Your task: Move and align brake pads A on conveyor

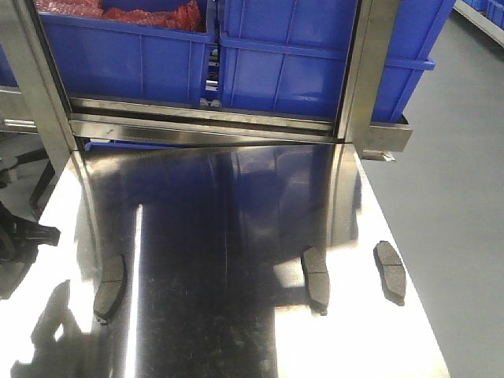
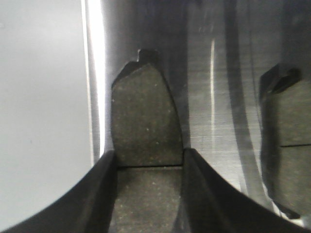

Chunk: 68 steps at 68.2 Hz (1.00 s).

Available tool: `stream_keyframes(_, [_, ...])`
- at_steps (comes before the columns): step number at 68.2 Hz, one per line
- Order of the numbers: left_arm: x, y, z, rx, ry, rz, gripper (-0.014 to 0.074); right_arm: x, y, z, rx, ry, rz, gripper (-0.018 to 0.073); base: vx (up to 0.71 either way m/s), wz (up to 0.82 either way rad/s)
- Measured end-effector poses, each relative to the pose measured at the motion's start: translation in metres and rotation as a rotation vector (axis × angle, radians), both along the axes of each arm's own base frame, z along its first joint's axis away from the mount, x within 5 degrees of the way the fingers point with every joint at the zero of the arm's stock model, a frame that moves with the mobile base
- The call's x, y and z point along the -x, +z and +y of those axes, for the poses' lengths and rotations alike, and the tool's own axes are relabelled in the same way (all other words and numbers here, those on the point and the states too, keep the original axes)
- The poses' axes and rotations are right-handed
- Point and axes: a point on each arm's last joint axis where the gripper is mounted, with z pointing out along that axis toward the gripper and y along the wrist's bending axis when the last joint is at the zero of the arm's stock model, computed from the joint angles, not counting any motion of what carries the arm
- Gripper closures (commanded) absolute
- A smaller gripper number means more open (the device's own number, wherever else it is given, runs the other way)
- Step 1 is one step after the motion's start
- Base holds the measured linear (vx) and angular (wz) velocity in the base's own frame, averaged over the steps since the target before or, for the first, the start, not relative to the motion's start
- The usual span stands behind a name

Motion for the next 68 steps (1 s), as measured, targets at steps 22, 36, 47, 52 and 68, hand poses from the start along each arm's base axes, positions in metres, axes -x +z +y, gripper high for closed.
stream_keyframes(22, [0.057, 0.023, -0.003, -0.006, -0.015, -0.185, 0.0531, 0.0, 0.0, 0.0, 0.0, 0.0, 0.0, 0.0561, 0.0, 0.0])
stream_keyframes(36, [0.099, 0.051, -0.005, -0.018, -0.019, -0.399, 0.0531, 0.0, 0.0, 0.0, 0.0, 0.0, 0.001, 0.0561, 0.0, 0.0])
stream_keyframes(47, [0.128, 0.065, -0.006, -0.042, -0.04, -0.554, 0.0531, 0.0, 0.0, 0.0, 0.0, 0.0, 0.001, 0.0561, 0.0, 0.0])
stream_keyframes(52, [0.141, 0.067, -0.006, -0.05, -0.043, -0.615, 0.0531, 0.0, 0.0, 0.0, 0.0, 0.0, 0.001, 0.0561, 0.0, 0.0])
stream_keyframes(68, [0.17, 0.076, -0.008, -0.059, -0.042, -0.74, 0.0531, 0.0, 0.0, 0.0, 0.0, 0.0, 0.0, 0.0561, 0.0, 0.0])
